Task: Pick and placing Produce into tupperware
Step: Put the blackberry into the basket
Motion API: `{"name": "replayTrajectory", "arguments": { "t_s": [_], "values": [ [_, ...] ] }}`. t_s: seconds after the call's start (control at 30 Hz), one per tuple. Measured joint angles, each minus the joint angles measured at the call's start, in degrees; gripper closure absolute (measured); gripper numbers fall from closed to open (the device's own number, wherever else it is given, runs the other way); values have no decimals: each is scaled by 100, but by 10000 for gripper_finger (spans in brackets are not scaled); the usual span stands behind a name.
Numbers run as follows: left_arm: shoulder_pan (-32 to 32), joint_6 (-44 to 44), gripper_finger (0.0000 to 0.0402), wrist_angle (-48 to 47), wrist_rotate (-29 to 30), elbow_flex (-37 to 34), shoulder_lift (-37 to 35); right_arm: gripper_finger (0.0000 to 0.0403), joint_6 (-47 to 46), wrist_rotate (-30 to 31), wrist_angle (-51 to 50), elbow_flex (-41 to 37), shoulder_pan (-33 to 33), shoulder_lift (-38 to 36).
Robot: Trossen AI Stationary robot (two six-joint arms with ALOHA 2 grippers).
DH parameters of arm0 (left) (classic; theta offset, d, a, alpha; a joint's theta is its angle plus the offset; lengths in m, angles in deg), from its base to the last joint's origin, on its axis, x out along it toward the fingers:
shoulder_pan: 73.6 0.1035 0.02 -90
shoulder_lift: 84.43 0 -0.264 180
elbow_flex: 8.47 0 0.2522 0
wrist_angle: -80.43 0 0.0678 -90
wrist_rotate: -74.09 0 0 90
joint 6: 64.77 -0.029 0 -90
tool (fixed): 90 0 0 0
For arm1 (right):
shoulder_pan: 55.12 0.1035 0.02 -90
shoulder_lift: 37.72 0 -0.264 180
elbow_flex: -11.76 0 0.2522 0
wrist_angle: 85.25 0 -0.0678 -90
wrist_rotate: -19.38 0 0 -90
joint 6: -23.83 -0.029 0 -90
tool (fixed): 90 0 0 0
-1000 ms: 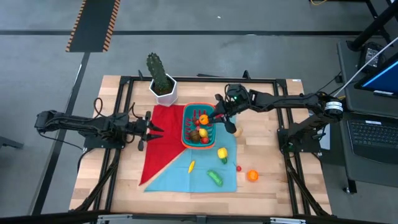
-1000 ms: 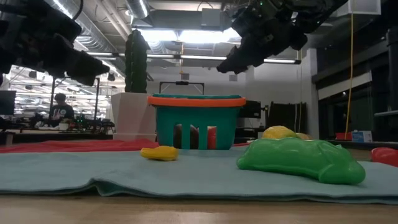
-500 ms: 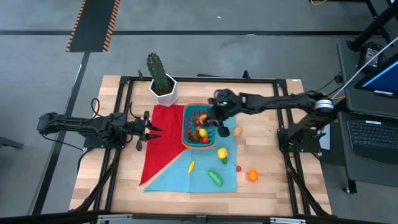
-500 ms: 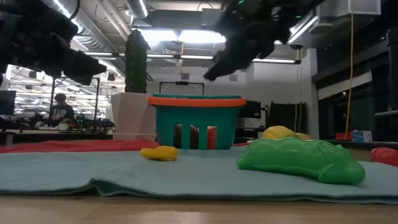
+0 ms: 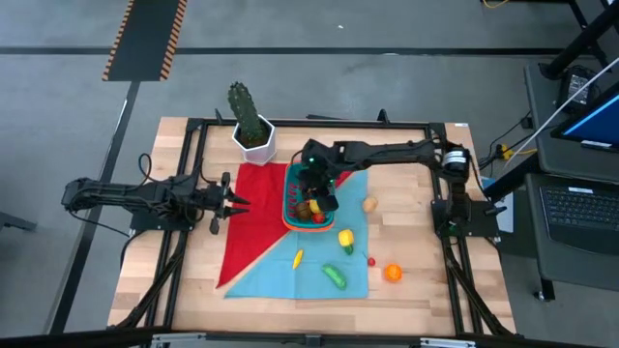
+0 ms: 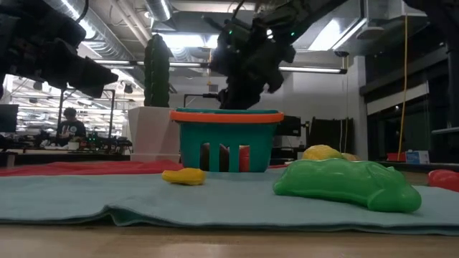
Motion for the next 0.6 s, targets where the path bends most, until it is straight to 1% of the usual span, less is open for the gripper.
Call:
{"name": "replayTrajectory", "arguments": {
  "t_s": [0.1, 0.6],
  "values": [
    [0, 2, 321, -34, 2, 0, -44, 314, 6, 3, -36, 37, 5, 120],
    [0, 28, 346, -74, 2, 0, -47, 314, 7, 43, -41, 53, 11, 124]
  ]
}}
